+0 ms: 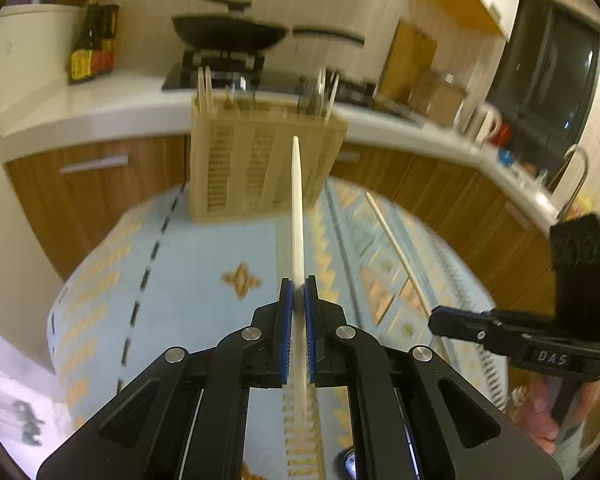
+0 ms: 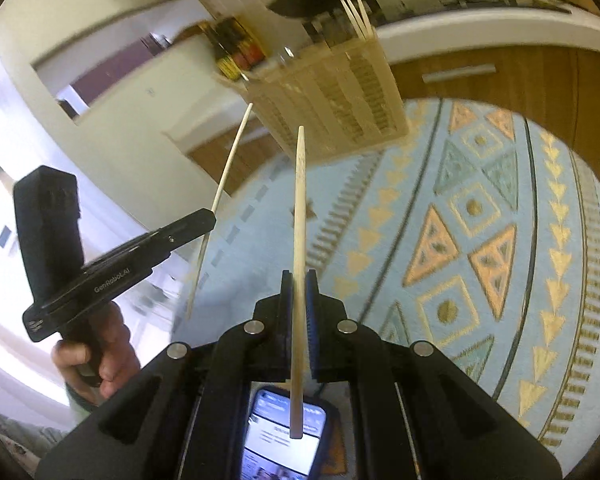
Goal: Organize utensils
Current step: 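Lift both chopsticks and carry them over the holder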
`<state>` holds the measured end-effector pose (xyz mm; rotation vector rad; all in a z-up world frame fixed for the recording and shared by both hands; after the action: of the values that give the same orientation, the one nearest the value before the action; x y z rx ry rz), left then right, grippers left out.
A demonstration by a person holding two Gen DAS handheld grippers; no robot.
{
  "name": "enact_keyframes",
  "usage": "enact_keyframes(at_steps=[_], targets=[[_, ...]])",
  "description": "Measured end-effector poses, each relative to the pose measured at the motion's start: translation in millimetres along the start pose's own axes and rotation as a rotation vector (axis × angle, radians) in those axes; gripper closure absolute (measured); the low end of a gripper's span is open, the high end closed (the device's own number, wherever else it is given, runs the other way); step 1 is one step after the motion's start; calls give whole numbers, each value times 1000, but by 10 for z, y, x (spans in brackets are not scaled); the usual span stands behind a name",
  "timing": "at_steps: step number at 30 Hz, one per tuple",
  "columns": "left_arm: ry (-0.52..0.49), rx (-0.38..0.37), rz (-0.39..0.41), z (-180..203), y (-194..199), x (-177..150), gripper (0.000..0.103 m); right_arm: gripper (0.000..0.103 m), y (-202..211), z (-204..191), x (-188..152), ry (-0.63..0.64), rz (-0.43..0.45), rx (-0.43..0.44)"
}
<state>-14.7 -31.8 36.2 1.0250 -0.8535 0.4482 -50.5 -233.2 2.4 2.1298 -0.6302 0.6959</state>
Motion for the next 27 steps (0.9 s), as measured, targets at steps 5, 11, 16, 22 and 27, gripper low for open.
enact_keyframes(at_steps=[5,11,16,22,27], targets=[[40,-68,148,-19,235,353,99,98,141,-142,363,64,115,33],[56,-122,315,39,310,878,99,98,186,-255,842,145,253,19],[80,-135,429,119,71,1318,99,98,54,-245,1286,196,361,-55],[97,-77,485,105,-525,1607,99,98,-201,-44,1808,195,473,-117],[80,-10,508,41,-952,1694,99,98,-528,247,2069,145,500,-127]])
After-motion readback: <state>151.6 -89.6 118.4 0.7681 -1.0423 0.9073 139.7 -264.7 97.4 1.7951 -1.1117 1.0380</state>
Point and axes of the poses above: each gripper's, at about its wrist camera, not at the fingertips, and y roughly against the way its jaws point, z to its right, x to its top, the point moved 1 cm from there along -y, roughly the way its jaws point, and after that the axes turned 4 degrees about z, right-handed, at the moved point
